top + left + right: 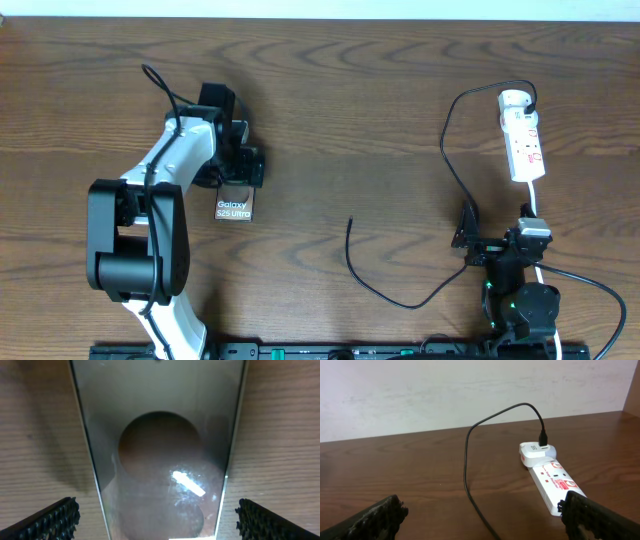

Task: Plug charger to phone and switch on socket
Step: 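Lower the left gripper and close it on the phone's sides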

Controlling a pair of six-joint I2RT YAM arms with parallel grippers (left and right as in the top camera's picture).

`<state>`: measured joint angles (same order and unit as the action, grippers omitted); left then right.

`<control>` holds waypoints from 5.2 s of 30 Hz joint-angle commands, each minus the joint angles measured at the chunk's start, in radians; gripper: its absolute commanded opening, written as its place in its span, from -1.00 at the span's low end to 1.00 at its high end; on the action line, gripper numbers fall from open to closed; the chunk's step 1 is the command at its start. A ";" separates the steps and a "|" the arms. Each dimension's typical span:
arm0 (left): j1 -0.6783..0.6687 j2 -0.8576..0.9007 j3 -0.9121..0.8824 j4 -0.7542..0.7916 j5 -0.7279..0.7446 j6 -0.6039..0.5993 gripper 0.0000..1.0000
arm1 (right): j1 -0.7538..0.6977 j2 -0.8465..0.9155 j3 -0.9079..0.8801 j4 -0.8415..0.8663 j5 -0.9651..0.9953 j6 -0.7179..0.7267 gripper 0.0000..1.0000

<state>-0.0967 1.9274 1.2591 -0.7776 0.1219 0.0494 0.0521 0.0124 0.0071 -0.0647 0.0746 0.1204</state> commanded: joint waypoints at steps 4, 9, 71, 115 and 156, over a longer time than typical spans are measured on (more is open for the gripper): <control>-0.001 0.015 -0.020 0.010 0.001 -0.002 0.99 | 0.008 -0.006 -0.002 -0.005 -0.005 -0.013 0.99; -0.011 0.015 -0.021 0.011 0.001 -0.002 0.99 | 0.008 -0.006 -0.002 -0.005 -0.005 -0.014 0.98; -0.122 0.015 -0.077 0.144 -0.055 -0.088 0.99 | 0.008 -0.006 -0.002 -0.005 -0.005 -0.013 0.99; -0.122 0.015 -0.077 0.143 -0.055 -0.088 0.67 | 0.008 -0.006 -0.002 -0.005 -0.005 -0.014 0.98; -0.122 0.015 -0.077 0.143 -0.055 -0.088 0.34 | 0.008 -0.006 -0.002 -0.005 -0.005 -0.014 0.99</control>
<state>-0.2226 1.9285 1.1980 -0.6304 0.0536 -0.0303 0.0521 0.0124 0.0071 -0.0647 0.0746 0.1204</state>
